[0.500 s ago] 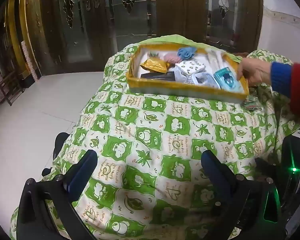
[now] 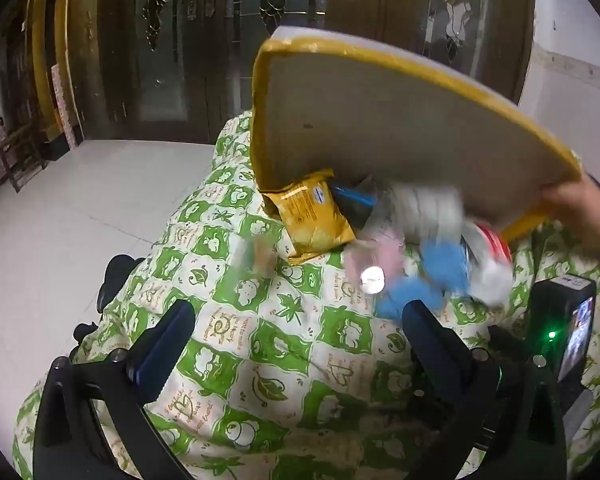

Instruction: Organize soft objects

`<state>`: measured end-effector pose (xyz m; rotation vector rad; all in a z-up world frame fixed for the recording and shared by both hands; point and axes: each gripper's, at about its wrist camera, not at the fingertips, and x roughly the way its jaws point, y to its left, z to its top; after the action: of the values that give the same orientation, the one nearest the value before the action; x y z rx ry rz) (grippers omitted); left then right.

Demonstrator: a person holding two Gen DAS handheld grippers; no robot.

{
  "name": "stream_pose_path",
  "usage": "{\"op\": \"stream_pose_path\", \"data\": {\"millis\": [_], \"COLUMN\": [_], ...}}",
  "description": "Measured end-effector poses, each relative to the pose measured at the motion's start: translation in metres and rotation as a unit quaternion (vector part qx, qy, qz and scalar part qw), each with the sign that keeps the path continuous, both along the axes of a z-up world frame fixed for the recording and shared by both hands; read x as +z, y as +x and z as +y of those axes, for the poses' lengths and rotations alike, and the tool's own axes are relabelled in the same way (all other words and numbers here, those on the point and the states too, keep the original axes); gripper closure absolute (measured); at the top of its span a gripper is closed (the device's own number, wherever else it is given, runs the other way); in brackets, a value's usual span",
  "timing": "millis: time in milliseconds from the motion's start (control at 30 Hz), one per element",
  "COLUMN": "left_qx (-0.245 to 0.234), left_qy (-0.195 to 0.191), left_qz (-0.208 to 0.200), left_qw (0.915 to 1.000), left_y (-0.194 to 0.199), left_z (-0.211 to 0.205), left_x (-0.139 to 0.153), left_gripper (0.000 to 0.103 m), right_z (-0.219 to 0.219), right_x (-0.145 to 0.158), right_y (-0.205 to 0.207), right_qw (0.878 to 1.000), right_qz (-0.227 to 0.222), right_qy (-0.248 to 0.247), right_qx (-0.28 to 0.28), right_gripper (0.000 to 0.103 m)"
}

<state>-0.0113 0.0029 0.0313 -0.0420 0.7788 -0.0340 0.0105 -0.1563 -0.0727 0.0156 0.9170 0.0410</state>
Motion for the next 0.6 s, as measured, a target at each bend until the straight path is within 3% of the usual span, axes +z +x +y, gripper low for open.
{"op": "stream_pose_path", "data": {"millis": [333, 600], "left_qx": [-0.009, -0.014], "left_qy": [0.017, 0.014], "left_qz": [-0.007, 0.005], "left_qw": [0.9998, 0.9998], "left_y": [-0.007, 0.006], "left_z": [-0.011, -0.006], "left_x": [0.005, -0.018], "left_gripper": [0.0, 0.0], "right_z": [-0.003, -0.003], "right_x": [0.0, -0.001], "right_y": [-0.001, -0.001], "right_qw": [1.0, 1.0], "right_qz": [-0.002, -0.001], "right_qy": [0.0, -0.001], "right_qx": [0.0, 0.0], "right_gripper": [0.0, 0.0]}}
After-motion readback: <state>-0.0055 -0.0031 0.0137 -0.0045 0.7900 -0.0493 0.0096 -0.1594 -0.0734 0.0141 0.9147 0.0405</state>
